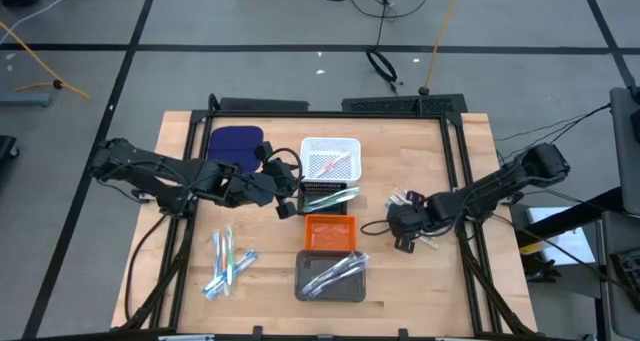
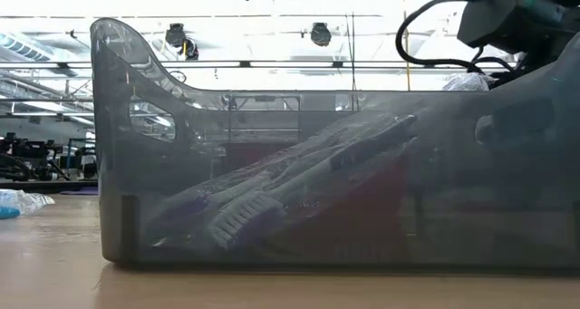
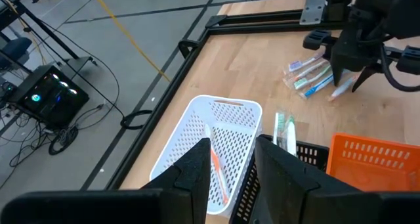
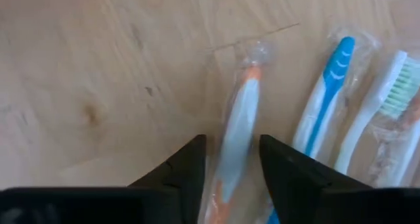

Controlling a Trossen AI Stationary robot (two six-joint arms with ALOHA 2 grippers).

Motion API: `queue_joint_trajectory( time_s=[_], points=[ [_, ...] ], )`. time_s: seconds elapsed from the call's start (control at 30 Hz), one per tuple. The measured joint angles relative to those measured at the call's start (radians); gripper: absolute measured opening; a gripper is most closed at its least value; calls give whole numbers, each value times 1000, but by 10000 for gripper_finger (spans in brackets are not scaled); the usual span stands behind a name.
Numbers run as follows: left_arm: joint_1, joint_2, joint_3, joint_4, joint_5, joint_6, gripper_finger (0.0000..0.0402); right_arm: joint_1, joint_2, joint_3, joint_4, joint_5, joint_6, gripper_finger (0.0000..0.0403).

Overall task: Pick & Place Toothbrushes
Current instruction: Put the orange toothbrush into the white basket

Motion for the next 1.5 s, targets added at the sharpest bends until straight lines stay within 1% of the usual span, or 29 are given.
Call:
queue_joint_trajectory(
  time_s=[0.1,0.2,0.23,0.27,0.4,0.6,0.73,0.9,1.03,1.17,1.3,1.5],
  points=[
    [0,0,0,0,0,0,122,0,11,1,-1,0,0,93],
    [0,0,0,0,0,0,122,0,6,0,-2,4,12,33],
    [0,0,0,0,0,0,122,0,3,-1,-3,5,15,20],
    [0,0,0,0,0,0,122,0,-2,-1,-3,7,18,15],
    [0,0,0,0,0,0,122,0,-26,-4,-12,33,37,16],
    [0,0,0,0,0,0,122,-3,-100,21,-9,111,22,14],
    [0,0,0,1,0,1,122,-3,-170,40,13,139,-27,14],
    [0,0,0,2,0,0,122,-3,-273,45,114,195,-122,14],
    [0,0,0,2,0,0,122,-3,-354,45,227,265,-224,14],
    [0,0,0,4,0,-9,122,-3,-410,45,399,266,-367,14],
    [0,0,0,12,0,-21,122,-3,-417,46,600,262,-523,14],
    [0,0,0,89,2,-2,122,-3,-395,46,802,260,-684,14]
  ],
)
